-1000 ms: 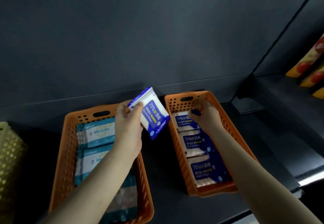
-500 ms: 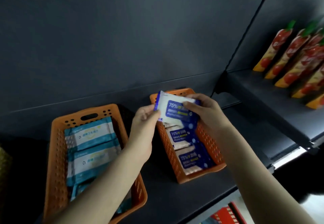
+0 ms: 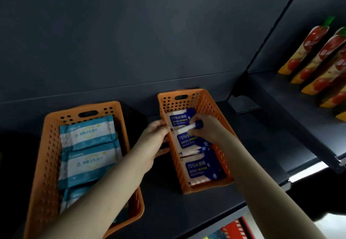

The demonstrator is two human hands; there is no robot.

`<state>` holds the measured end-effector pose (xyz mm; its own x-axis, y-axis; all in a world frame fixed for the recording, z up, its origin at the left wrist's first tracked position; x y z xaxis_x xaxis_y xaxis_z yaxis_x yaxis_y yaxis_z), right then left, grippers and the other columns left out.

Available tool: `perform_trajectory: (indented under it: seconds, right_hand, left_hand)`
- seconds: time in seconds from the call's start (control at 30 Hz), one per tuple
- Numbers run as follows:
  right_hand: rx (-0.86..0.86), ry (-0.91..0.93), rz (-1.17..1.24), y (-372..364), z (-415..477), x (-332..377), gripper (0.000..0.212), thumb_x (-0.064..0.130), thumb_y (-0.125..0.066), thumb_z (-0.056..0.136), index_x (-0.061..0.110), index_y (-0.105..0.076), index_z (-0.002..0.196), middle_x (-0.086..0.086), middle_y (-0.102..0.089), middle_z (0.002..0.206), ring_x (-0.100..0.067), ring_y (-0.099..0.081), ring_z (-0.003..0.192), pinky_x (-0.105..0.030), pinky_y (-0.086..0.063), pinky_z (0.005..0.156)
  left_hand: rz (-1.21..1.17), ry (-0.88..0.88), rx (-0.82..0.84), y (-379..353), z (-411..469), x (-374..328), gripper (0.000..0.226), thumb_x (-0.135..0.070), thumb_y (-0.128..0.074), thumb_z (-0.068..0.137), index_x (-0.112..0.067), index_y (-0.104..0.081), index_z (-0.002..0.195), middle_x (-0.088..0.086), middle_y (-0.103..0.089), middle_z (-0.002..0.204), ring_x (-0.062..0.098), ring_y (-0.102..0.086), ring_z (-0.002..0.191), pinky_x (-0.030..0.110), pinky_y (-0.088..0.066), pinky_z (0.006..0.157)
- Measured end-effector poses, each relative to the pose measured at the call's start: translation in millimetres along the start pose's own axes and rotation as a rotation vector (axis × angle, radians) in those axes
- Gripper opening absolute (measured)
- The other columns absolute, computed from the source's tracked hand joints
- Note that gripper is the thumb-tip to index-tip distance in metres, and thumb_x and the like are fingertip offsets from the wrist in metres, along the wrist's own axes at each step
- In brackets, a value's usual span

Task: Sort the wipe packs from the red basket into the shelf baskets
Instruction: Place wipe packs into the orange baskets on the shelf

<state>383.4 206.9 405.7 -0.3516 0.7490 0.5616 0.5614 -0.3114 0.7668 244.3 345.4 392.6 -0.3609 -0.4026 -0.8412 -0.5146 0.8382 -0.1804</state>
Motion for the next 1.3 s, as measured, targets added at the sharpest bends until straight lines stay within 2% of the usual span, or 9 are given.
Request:
perform_trajectory:
  seconds: [0.1,0.4,0.47,0.57,0.73,0.9,1.07,1.2,1.3]
  right_hand:
    - [-0.010,0.002,-0.124,-9.2,3.5,-7.4,0.031,0.028,-0.074,0.081,0.032,-0.052,0.103,0.010,-0.047,0.112,-0.009,-0.049,0.095,-0.026,-0.040,0.079]
    - [0.003,-0.022,-0.065,-0.5,-1.7,-1.9,0.045,0.030,-0.071,0.085,0.026,-0.054,0.127,0.000,-0.056,0.130,-0.012,-0.054,0.100,-0.025,-0.042,0.074]
    - [-0.075,-0.032,-0.028,9.7,-15.8,5.1,0.052,0.034,-0.069,0.087,0.026,-0.051,0.135,-0.002,-0.055,0.134,-0.017,-0.057,0.108,-0.030,-0.045,0.082]
    - [-0.218,-0.019,0.037,22.9,-52.8,20.0,0.051,0.035,-0.067,0.088,0.027,-0.050,0.136,-0.003,-0.056,0.133,-0.014,-0.057,0.098,-0.023,-0.042,0.072]
    - [-0.554,0.095,-0.061,24.1,-152.5,47.4,0.049,0.029,-0.068,0.088,0.018,-0.056,0.134,-0.009,-0.058,0.132,-0.028,-0.052,0.122,-0.035,-0.040,0.095]
    - [-0.638,0.092,0.066,-28.9,-273.8,40.8,0.048,0.030,-0.068,0.089,0.019,-0.055,0.134,-0.004,-0.055,0.135,-0.024,-0.053,0.117,-0.028,-0.038,0.090]
    - [-0.558,-0.051,0.111,-107.4,-379.5,-2.2,0.048,0.033,-0.068,0.089,0.022,-0.054,0.134,-0.002,-0.055,0.137,-0.022,-0.051,0.124,-0.024,-0.037,0.089]
    - [-0.494,-0.164,0.110,-162.0,-442.3,-47.9,0.042,0.025,-0.069,0.088,0.019,-0.059,0.128,-0.008,-0.065,0.121,-0.019,-0.060,0.095,-0.024,-0.041,0.074]
    - [-0.473,-0.250,0.135,-192.4,-473.8,-82.3,0.041,0.015,-0.072,0.085,0.013,-0.061,0.125,-0.013,-0.068,0.112,-0.019,-0.059,0.084,-0.018,-0.037,0.059]
  left_hand:
    - [0.007,0.001,-0.015,-0.1,0.7,0.9,0.027,-0.027,-0.056,0.096,-0.033,-0.057,0.123,-0.007,-0.070,0.107,0.015,-0.064,0.104,0.039,-0.054,0.080]
    - [0.065,-0.039,-0.036,-1.6,-0.5,-2.6,0.031,-0.026,-0.056,0.096,-0.028,-0.056,0.127,-0.003,-0.067,0.116,0.016,-0.062,0.104,0.035,-0.051,0.083]
    - [0.113,-0.087,-0.077,-0.8,-7.2,-9.2,0.042,-0.022,-0.057,0.096,-0.024,-0.050,0.136,0.001,-0.061,0.130,0.017,-0.058,0.110,0.036,-0.047,0.092]
    - [0.214,-0.180,-0.177,6.5,-28.3,-27.7,0.060,-0.018,-0.060,0.093,-0.018,-0.036,0.148,0.006,-0.049,0.144,0.024,-0.050,0.127,0.040,-0.042,0.106]
    - [0.551,-0.520,-0.158,24.9,-109.4,-40.5,0.042,-0.025,-0.058,0.094,-0.024,-0.052,0.136,-0.002,-0.054,0.140,0.013,-0.050,0.126,0.024,-0.037,0.097]
    - [0.593,-0.668,0.012,44.7,-209.6,13.2,0.027,-0.020,-0.057,0.095,-0.032,-0.060,0.119,-0.016,-0.061,0.121,0.003,-0.057,0.112,0.016,-0.045,0.092]
    - [0.542,-0.596,0.132,59.1,-282.9,102.6,0.025,-0.020,-0.057,0.097,-0.036,-0.059,0.116,-0.017,-0.061,0.123,0.001,-0.057,0.114,0.014,-0.042,0.093]
    - [0.564,-0.473,0.156,67.5,-311.2,184.9,0.025,-0.019,-0.057,0.097,-0.033,-0.057,0.117,-0.019,-0.059,0.119,0.004,-0.057,0.115,0.003,-0.043,0.079]
    - [0.599,-0.374,0.173,68.1,-315.8,241.0,0.026,-0.018,-0.057,0.097,-0.034,-0.057,0.117,-0.018,-0.058,0.120,0.007,-0.055,0.117,0.013,-0.043,0.090]
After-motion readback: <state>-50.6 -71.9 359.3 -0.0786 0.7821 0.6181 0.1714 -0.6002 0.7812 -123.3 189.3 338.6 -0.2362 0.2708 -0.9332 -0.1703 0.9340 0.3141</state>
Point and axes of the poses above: each hand's wrist, its own z-axis towards the middle knuckle, its own y-axis out of the back of the hand, x = y × z, the point moved 3 cm from there along z, towards the middle knuckle
